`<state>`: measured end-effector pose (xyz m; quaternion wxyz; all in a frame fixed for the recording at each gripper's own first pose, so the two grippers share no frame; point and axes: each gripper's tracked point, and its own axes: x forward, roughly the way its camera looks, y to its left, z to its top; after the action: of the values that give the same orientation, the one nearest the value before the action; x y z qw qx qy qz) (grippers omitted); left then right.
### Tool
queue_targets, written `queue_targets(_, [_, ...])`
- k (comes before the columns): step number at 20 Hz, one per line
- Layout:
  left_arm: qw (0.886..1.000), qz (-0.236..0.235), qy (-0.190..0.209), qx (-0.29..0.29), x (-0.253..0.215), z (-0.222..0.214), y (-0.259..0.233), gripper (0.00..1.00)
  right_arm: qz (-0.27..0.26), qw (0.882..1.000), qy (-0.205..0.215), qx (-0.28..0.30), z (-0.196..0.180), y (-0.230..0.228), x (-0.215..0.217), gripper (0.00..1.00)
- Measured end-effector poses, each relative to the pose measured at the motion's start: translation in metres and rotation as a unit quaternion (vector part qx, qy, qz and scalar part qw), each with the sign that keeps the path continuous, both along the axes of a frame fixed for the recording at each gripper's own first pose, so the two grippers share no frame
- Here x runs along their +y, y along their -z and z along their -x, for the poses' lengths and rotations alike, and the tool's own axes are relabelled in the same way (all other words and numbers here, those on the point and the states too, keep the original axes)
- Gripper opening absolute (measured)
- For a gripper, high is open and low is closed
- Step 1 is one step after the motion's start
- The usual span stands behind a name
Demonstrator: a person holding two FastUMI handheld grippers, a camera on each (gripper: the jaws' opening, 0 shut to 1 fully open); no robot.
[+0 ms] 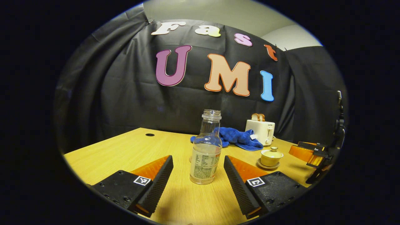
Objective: Open the teacup lid with one hand, grasp the water bottle and pour water into the teacup with the other hand; after pouring, place the water bottle on the coaster and then close the teacup lid.
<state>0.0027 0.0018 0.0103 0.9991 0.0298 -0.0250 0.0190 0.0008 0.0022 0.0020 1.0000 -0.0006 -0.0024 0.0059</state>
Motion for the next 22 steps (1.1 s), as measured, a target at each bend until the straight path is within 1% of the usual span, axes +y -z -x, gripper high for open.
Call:
queue_targets(3, [0.999,-0.038,-0.010,0.001,-0.003,-0.004,0.002,0.95,0.000,1.000,0.000,0.000,-0.001,0.001,0.000,0.98])
queue_targets(4, [0.998,-0.060,-0.012,0.003,-0.005,-0.003,0.001,0.95,0.000,1.000,0.000,0.000,-0.001,0.000,0.000,0.98])
queue_targets(6, [0.999,-0.048,-0.013,-0.003,-0.004,-0.004,-0.002,0.95,0.001,1.000,-0.001,0.000,0.000,0.000,0.000,0.99])
queue_targets(7, [0.998,-0.054,-0.018,0.000,-0.001,-0.003,0.000,0.96,0.000,1.000,-0.003,0.000,0.000,0.001,0.001,0.98])
queue_targets(8, [0.999,-0.050,-0.020,-0.001,0.000,-0.002,-0.001,0.95,0.000,1.000,-0.004,0.000,0.000,0.000,0.001,0.98])
queue_targets(12, [0.998,-0.051,-0.035,-0.003,0.005,-0.001,-0.001,0.95,-0.001,1.000,-0.013,0.001,-0.001,0.001,0.003,0.99])
queue_targets(15, [0.998,-0.051,-0.038,-0.003,0.005,-0.001,-0.002,0.96,-0.001,1.000,-0.018,0.003,-0.003,0.002,0.004,0.98])
queue_targets(20, [0.998,-0.051,-0.038,-0.003,0.004,-0.001,-0.003,0.96,-0.001,0.999,-0.035,0.007,-0.018,0.003,0.010,0.97])
queue_targets(22, [0.998,-0.052,-0.038,-0.003,0.004,-0.001,-0.004,0.96,-0.001,0.999,-0.034,0.010,-0.026,0.005,0.010,0.97])
